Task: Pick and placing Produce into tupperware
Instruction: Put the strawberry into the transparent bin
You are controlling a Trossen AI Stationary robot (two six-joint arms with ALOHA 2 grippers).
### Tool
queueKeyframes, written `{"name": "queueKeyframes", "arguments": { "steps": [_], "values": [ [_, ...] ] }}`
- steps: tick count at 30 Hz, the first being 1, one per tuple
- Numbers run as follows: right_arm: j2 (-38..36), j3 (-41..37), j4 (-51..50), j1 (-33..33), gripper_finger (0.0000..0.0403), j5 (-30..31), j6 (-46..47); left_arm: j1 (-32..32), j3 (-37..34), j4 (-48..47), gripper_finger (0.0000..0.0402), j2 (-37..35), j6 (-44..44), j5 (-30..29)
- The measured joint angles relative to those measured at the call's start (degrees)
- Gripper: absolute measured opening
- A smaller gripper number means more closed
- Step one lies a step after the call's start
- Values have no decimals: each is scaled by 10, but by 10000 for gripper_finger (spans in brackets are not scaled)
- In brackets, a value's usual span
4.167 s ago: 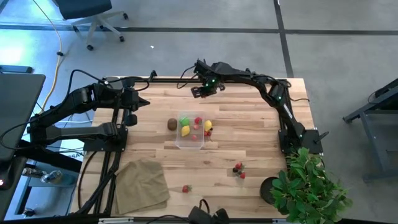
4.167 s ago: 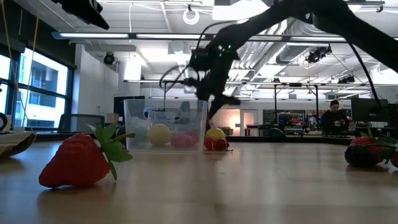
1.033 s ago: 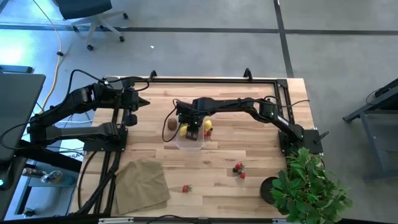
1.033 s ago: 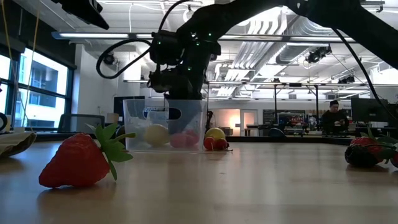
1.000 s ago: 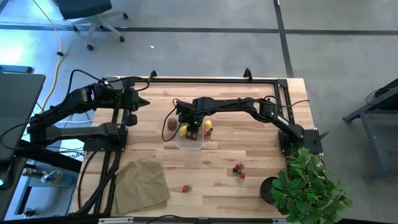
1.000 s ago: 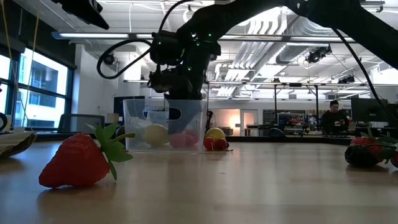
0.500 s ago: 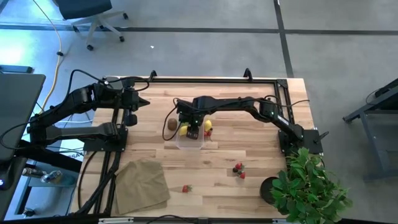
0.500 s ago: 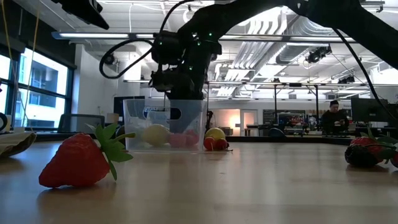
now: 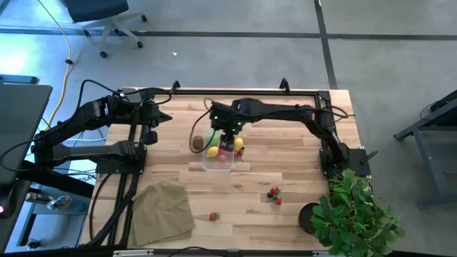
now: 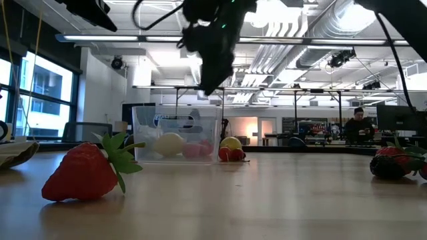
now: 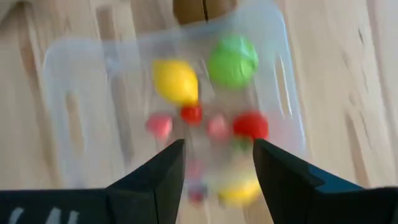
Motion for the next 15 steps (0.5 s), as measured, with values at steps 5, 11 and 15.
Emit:
{"name": "queueKeyframes", "arguments": {
  "steps": [5, 11, 15],
  "values": [
    [-51, -1, -101, -3, 181, -6, -4, 0, 0, 0, 1, 0, 0, 0],
    [-98, -2, -143, 0, 181, -9, -8, 0, 0, 0, 1, 0, 0, 0],
    [-119, -2, -155, 11, 181, -2, -15, 0, 0, 0, 1, 0, 0, 0]
  ]
}}
